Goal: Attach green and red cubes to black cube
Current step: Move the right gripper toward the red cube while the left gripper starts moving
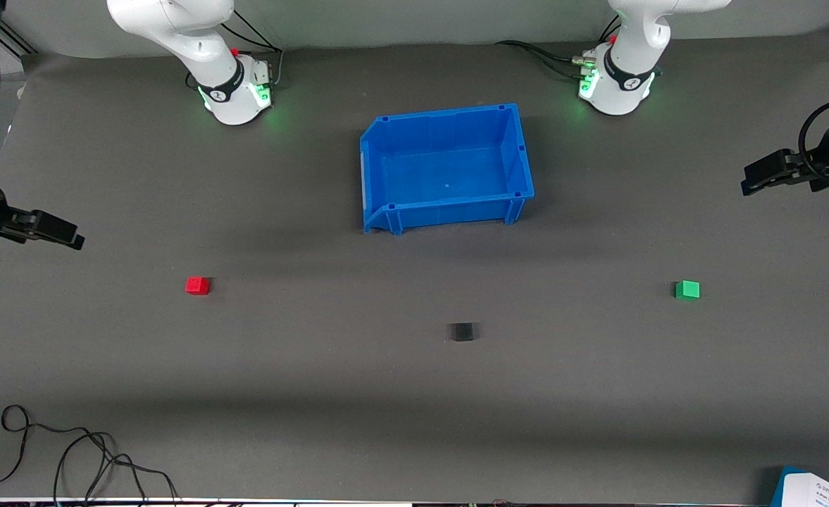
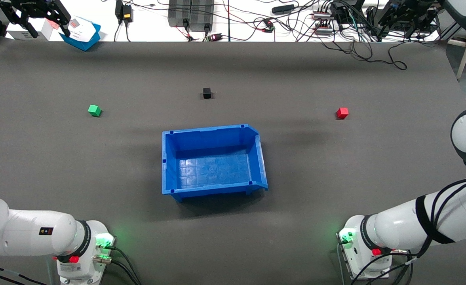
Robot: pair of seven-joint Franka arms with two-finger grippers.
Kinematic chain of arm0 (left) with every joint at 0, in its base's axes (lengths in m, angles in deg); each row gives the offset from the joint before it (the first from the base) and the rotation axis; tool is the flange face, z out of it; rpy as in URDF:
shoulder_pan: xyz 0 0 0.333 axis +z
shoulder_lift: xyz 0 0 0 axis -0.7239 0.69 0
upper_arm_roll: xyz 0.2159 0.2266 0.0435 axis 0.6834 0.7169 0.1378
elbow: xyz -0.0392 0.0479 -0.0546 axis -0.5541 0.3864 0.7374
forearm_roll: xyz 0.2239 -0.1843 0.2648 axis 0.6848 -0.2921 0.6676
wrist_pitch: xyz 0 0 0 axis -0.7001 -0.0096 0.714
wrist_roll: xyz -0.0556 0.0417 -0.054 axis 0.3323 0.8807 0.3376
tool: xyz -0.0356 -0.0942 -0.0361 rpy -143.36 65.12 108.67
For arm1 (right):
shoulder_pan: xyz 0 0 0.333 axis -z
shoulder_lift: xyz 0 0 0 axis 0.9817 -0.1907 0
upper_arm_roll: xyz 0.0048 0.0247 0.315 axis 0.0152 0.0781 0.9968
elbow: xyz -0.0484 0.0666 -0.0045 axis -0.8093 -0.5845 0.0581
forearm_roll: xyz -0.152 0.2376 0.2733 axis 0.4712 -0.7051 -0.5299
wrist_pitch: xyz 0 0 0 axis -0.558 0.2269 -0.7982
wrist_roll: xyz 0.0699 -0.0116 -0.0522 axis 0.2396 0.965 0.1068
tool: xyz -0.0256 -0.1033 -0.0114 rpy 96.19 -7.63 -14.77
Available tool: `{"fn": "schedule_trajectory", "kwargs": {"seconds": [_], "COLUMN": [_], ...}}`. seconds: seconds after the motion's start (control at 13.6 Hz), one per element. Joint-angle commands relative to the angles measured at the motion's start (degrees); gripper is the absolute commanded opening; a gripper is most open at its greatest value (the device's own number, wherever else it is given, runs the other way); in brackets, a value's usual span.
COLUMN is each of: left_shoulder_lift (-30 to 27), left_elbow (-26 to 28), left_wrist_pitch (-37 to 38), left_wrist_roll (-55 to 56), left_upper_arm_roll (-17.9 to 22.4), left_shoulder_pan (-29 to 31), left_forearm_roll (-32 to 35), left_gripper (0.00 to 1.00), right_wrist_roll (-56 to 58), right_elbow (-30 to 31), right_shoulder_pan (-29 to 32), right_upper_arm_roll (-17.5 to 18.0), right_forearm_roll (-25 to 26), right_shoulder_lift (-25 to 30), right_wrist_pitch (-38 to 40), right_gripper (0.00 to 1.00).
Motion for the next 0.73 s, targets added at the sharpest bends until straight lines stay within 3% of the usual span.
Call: {"fn": "schedule_trajectory", "kwargs": {"seconds": [0.0, 0.44, 0.66], "left_shoulder_lift": [-0.42, -0.42, 0.11], "left_elbow": [0.07, 0.15, 0.24], "left_wrist_pitch": [0.06, -0.20, -0.29], "left_wrist_roll": [-1.08, -0.90, 0.15], "left_upper_arm_roll": [0.32, 0.68, 0.68], "left_shoulder_pan": [-0.12, 0.49, 2.24], "left_forearm_roll": [-0.09, -0.09, -0.26], "left_gripper": [1.00, 1.00, 1.00], "right_wrist_roll": [1.14, 17.20, 19.23], "right_elbow": [0.70, 9.92, 12.21], "right_shoulder_pan": [-0.62, -1.50, -1.51], "right_upper_arm_roll": [0.08, -0.36, -0.27], "right_forearm_roll": [-0.45, -3.35, -3.35], "right_shoulder_lift": [-2.46, -3.96, -4.23], "right_wrist_pitch": [-1.69, -10.74, -13.64], "right_gripper": [1.00, 0.99, 0.99]}}
